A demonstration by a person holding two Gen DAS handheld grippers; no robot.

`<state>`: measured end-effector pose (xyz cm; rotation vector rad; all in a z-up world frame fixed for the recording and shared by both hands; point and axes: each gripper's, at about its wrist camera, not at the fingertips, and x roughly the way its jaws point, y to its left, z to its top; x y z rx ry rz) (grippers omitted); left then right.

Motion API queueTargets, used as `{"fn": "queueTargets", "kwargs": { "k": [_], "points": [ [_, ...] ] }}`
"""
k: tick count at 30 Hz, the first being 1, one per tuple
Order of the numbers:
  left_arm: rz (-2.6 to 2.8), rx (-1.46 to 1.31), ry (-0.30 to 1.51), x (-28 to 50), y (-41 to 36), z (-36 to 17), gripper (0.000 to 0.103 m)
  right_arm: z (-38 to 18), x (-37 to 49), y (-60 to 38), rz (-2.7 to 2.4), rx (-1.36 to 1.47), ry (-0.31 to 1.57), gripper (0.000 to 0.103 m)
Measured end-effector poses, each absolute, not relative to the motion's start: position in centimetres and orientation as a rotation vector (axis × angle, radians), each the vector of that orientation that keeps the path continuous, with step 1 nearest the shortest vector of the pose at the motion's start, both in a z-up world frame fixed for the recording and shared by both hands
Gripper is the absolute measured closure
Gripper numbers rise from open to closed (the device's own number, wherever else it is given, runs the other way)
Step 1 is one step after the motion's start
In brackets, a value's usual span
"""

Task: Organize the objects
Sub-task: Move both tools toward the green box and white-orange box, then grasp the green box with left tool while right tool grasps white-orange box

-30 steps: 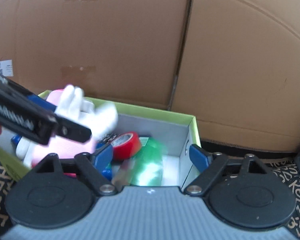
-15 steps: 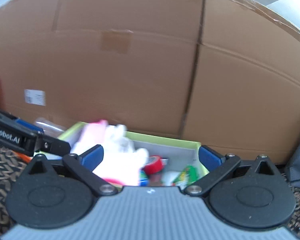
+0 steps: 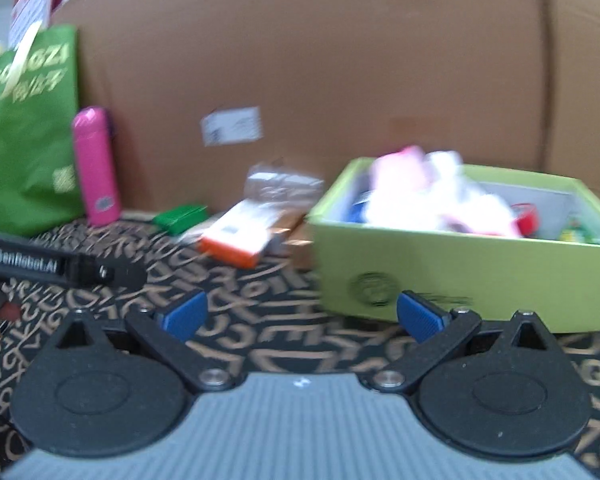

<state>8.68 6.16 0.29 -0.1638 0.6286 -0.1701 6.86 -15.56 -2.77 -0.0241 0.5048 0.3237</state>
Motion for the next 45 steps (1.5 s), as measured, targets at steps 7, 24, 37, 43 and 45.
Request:
{"fn": "queueTargets", "kwargs": {
  "k": [7,24,37,43,45],
  "points": [
    [-0.121,-0.222,0.607,11.5,11.1,0.7,0.014,-3.1,11.2,-8.2,0.382,-0.091,0.532,0.003],
    [-0.077,-0.063,0.639,24.3,12.1,-0.9,0.014,-6.6,20.4,-7.2,0.175,0.185,0.683,0.024],
    [-0.064,-0.032,0.673,26.9,12.3,-3.2,0.025,-4.8,10.1,-8.8,0.34,-0.051,0.648,0.037],
    [-0.106,0.015,0.717,23.1,11.3,-2.0,0.039,-4.4,7.1,-9.8,0.354,-0.079,0.662,0.037],
    [-0.134,0.037,0.738,20.5,10.7,-1.7,0.039,-4.4,5.9,-10.4,0.357,-0.093,0.668,0.037]
  ]
}}
